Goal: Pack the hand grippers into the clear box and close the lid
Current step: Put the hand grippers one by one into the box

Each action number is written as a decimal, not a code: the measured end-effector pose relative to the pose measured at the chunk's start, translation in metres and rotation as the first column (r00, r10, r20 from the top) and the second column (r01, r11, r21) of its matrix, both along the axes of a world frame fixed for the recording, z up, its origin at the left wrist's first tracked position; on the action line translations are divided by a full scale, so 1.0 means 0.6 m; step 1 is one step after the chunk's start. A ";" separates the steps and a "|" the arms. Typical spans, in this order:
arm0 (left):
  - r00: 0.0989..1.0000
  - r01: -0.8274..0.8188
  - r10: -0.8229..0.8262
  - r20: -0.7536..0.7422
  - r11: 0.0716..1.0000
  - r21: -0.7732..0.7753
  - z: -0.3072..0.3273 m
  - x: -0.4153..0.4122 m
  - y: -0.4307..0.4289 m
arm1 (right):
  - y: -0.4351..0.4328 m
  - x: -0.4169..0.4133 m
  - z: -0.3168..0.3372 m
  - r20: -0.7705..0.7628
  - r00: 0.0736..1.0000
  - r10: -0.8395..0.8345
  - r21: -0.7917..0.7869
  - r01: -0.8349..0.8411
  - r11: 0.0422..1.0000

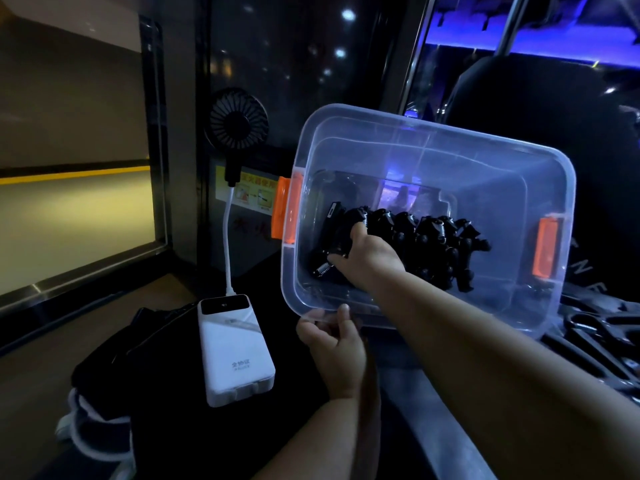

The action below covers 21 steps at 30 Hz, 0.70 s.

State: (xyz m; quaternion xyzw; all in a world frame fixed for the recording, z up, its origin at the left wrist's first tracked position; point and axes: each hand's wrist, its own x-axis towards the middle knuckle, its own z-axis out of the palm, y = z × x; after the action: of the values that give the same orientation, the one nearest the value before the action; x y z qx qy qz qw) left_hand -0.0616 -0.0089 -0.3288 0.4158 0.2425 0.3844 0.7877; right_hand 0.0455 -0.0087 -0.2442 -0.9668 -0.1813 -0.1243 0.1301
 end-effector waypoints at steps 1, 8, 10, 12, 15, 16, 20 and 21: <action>1.000 -0.005 0.005 -0.003 1.000 0.010 0.000 0.000 0.000 | -0.008 -0.005 0.001 0.027 1.000 0.004 0.007 -0.004 1.000; 1.000 -0.025 0.025 0.009 0.999 0.027 0.011 -0.010 -0.008 | -0.087 -0.041 -0.012 0.102 0.995 0.002 0.120 -0.014 0.993; 1.000 -0.020 0.020 -0.005 1.000 0.021 0.010 -0.010 -0.009 | -0.117 -0.055 -0.015 0.127 0.991 -0.049 0.132 0.033 0.991; 1.000 -0.011 0.011 -0.009 1.000 0.018 0.011 -0.011 -0.010 | -0.146 -0.066 -0.018 0.148 0.985 -0.091 0.143 0.069 0.987; 1.000 -0.007 0.007 -0.011 1.000 0.025 0.014 -0.014 -0.012 | -0.188 -0.079 -0.024 0.178 0.976 -0.129 0.162 0.100 0.982; 1.000 -0.008 0.008 -0.014 1.000 0.024 0.015 -0.015 -0.013 | -0.203 -0.084 -0.027 0.189 0.973 -0.136 0.170 0.104 0.980; 1.000 -0.020 0.020 -0.013 1.000 0.008 0.020 -0.017 -0.017 | -0.271 -0.098 -0.042 0.223 0.962 -0.160 0.223 0.109 0.969; 1.000 -0.024 0.024 -0.014 1.000 0.010 0.020 -0.016 -0.017 | -0.290 -0.099 -0.048 0.225 0.960 -0.170 0.240 0.114 0.964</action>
State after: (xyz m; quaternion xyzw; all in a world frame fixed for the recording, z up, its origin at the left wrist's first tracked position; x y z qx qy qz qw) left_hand -0.0715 -0.0194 -0.3167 0.4194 0.2513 0.3922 0.7792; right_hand -0.0139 -0.1824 -0.2732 -0.9339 -0.1104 -0.2705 0.2061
